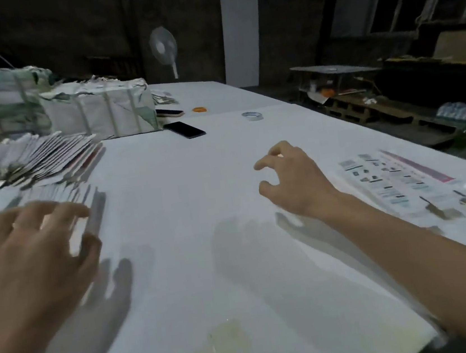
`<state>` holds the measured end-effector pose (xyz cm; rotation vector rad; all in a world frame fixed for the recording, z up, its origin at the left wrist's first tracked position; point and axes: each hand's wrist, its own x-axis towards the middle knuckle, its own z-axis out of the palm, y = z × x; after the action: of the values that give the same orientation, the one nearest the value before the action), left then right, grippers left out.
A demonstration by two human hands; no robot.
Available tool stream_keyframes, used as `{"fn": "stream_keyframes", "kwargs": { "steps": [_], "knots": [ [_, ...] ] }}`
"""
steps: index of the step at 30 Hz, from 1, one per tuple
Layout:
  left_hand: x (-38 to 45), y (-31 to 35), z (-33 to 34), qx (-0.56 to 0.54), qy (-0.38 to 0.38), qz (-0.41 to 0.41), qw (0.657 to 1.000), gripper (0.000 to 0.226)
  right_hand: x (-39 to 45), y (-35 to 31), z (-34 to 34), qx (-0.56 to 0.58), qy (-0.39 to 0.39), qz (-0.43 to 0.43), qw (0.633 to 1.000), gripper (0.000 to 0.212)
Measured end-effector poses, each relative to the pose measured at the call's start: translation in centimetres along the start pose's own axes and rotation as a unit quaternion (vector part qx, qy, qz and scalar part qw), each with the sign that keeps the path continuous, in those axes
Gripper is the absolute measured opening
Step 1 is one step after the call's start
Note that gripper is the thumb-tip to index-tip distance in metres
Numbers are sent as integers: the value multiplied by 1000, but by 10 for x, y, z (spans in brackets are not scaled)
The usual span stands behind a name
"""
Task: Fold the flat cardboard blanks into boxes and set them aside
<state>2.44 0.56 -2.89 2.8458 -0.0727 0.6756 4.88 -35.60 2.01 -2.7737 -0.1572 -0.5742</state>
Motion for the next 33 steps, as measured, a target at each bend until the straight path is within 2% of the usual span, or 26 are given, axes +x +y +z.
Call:
{"fn": "stream_keyframes", "kwargs": {
  "steps": [2,4,7,10,13,17,21,23,25,27,29,33],
  "knots": [
    [-5,2,-15,96,-83,-61,990,56,-3,-56,16,67,-32,-66,995,32],
    [-13,7,-27,118,-145,-126,974,56,-5,-106,31,112,-60,-113,985,29],
    [-17,12,-25,135,-191,-133,963,55,-9,-163,53,153,-101,-166,969,26],
    [-17,11,-26,155,-174,-111,966,50,-10,-195,72,168,-103,-199,960,24],
    [-20,7,-26,149,-145,-93,974,46,-9,-199,89,203,-79,-184,959,20],
    [-14,3,-31,88,-48,-96,990,40,-9,-187,104,254,-45,-138,956,14],
    [-9,-2,-33,94,37,-89,991,37,-10,-184,107,310,-28,-109,944,17],
    [-7,-10,-33,114,9,-112,987,42,-10,-184,107,320,-24,-110,941,17],
    [-6,-18,-33,112,-73,-168,977,62,-11,-183,108,328,-23,-111,938,17],
    [-7,-21,-30,118,-120,-184,968,69,-11,-182,108,340,-22,-108,934,18],
    [-9,-16,-29,128,-106,-145,975,63,-10,-181,107,355,-21,-99,929,21],
    [-13,0,-32,96,-21,-69,993,44,-8,-180,107,394,-3,-58,917,25]
  ]
}}
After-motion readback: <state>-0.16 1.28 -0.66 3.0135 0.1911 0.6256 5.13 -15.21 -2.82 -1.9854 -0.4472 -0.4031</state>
